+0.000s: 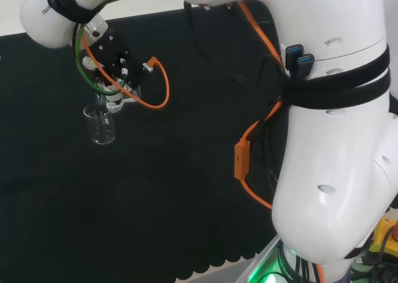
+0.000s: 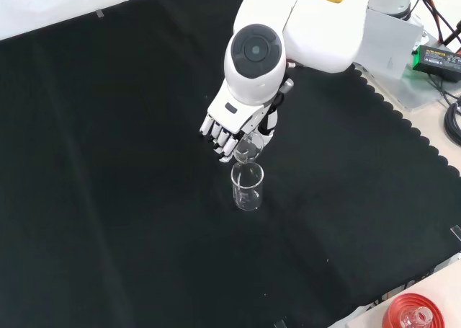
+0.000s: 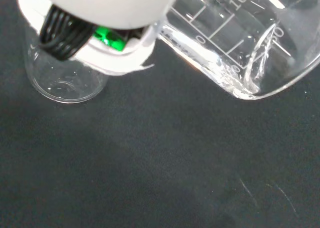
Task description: Pour the water from the handheld beaker into the one on the table.
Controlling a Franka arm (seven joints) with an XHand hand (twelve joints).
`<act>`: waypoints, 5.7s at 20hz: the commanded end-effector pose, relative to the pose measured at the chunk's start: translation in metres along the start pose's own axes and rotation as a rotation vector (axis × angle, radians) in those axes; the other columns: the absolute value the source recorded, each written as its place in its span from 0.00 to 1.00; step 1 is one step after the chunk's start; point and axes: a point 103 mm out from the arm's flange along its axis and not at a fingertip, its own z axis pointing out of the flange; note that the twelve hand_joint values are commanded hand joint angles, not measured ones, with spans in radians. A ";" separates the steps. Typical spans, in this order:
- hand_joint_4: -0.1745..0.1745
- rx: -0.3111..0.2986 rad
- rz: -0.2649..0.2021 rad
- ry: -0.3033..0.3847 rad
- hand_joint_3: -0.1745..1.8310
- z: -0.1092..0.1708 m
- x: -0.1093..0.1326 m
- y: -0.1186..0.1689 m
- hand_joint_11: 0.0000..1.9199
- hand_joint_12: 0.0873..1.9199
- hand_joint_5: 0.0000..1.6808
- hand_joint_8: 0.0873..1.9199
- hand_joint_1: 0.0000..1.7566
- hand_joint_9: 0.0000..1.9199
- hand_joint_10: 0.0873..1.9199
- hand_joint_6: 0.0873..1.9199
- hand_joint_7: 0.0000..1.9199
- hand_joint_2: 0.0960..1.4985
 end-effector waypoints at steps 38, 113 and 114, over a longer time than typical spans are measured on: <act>0.77 0.052 0.044 -0.140 0.38 -0.006 0.006 0.003 0.43 0.55 0.83 0.01 0.67 0.66 0.08 0.17 0.76 0.40; 0.81 0.076 0.055 -0.272 0.38 -0.018 0.024 0.002 0.43 0.55 0.84 0.00 0.66 0.66 0.07 0.17 0.76 0.40; 0.81 0.076 0.055 -0.272 0.38 -0.017 0.024 0.002 0.43 0.55 0.84 0.00 0.66 0.66 0.07 0.17 0.76 0.40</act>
